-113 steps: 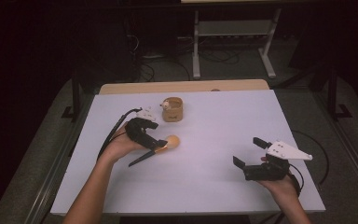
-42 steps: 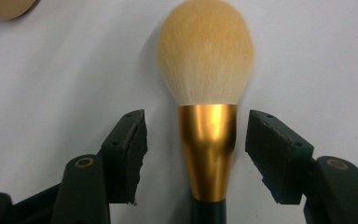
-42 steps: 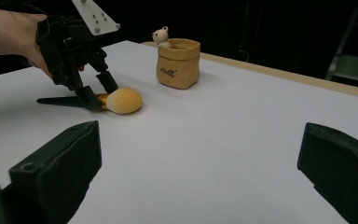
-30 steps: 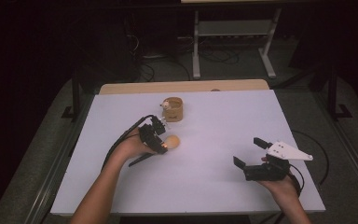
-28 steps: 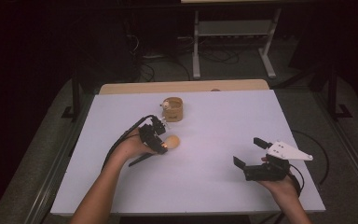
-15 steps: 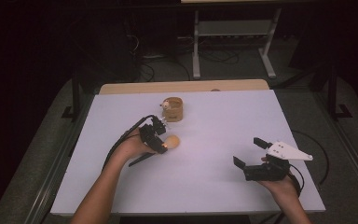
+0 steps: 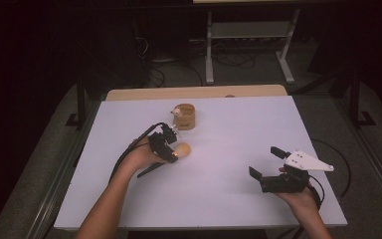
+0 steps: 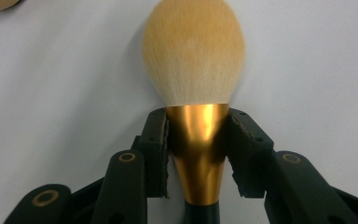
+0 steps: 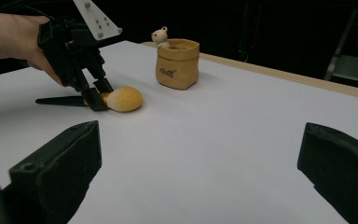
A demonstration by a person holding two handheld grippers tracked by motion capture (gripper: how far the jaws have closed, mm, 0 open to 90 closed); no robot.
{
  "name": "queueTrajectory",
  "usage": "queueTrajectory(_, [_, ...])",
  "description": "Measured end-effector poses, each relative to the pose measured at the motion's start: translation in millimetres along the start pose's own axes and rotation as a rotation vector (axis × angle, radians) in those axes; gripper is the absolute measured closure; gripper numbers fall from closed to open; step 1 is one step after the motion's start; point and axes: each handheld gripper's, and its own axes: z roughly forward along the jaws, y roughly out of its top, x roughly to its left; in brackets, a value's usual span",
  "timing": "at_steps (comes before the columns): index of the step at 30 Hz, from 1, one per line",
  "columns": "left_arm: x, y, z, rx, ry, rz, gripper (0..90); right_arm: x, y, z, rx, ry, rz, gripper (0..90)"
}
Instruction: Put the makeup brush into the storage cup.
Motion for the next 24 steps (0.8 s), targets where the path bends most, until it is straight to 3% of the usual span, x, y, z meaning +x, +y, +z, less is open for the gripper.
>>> queueTrajectory(24, [4.1,-1.9,-3.0,-0.011,-0.022,-0.023,62.5,-1.0,-0.5,-0.6,0.000,-0.003,-0.002,0.0])
